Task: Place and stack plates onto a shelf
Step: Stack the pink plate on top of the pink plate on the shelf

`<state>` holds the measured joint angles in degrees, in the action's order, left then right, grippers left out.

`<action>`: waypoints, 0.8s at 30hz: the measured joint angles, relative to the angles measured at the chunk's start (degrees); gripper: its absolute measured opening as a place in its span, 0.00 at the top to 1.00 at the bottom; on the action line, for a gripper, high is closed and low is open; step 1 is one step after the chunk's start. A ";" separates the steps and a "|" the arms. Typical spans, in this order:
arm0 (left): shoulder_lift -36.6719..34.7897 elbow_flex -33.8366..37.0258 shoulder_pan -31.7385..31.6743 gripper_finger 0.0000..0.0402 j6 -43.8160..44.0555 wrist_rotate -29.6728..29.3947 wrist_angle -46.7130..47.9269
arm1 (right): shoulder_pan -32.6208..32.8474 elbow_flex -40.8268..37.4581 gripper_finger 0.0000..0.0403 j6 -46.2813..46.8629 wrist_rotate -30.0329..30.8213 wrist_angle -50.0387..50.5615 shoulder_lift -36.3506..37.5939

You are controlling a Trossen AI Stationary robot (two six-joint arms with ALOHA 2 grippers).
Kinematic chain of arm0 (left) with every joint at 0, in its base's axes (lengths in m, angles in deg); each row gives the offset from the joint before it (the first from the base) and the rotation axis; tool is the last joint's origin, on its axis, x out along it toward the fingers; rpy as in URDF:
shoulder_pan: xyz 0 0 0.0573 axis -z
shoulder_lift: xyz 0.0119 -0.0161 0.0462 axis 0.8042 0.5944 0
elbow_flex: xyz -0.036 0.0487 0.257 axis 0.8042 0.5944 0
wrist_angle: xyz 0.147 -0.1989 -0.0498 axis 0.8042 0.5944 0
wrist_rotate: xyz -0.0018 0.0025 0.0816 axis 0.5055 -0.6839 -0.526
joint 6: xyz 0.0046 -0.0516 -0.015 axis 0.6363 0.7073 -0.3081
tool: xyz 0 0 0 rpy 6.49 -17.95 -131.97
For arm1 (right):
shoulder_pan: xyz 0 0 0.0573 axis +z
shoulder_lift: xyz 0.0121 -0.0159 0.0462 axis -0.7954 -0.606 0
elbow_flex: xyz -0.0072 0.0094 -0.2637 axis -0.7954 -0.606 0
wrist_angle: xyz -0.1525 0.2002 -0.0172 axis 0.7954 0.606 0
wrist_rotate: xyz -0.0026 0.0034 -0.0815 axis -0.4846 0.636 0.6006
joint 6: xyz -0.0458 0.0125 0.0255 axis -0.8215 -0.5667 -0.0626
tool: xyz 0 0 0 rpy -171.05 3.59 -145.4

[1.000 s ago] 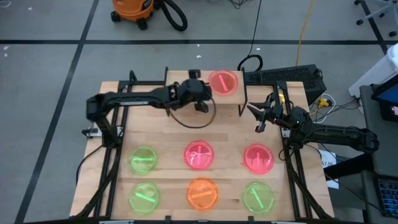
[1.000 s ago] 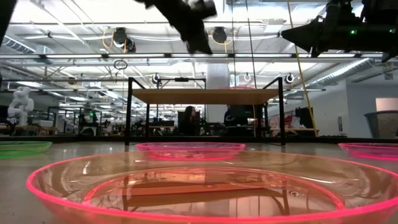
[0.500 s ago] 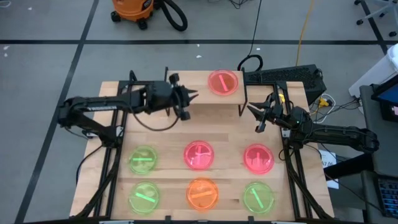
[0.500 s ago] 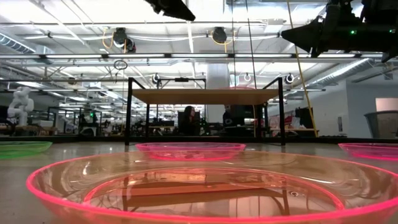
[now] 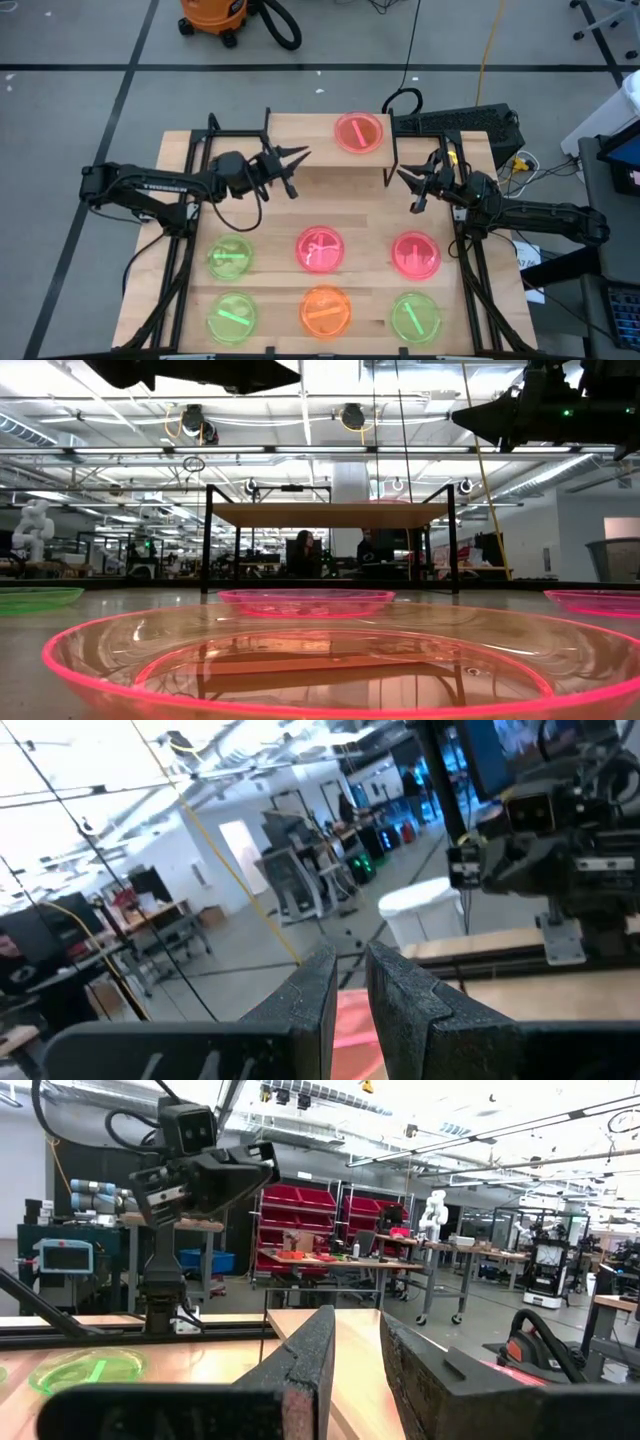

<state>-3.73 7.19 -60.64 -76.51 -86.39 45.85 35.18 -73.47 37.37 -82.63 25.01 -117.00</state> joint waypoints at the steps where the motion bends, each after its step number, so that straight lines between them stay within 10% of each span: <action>1: 0.00 0.02 0.00 0.84 0.02 0.00 -0.02 | 0.00 0.00 0.83 0.00 0.02 0.02 0.02; 24: 0.04 0.06 0.00 0.84 2.15 -0.66 0.56 | -0.07 0.00 0.83 0.07 1.79 -0.31 0.02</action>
<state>-3.70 7.25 -60.64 -74.36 -87.04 46.41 35.11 -73.47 37.44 -80.84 24.70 -116.98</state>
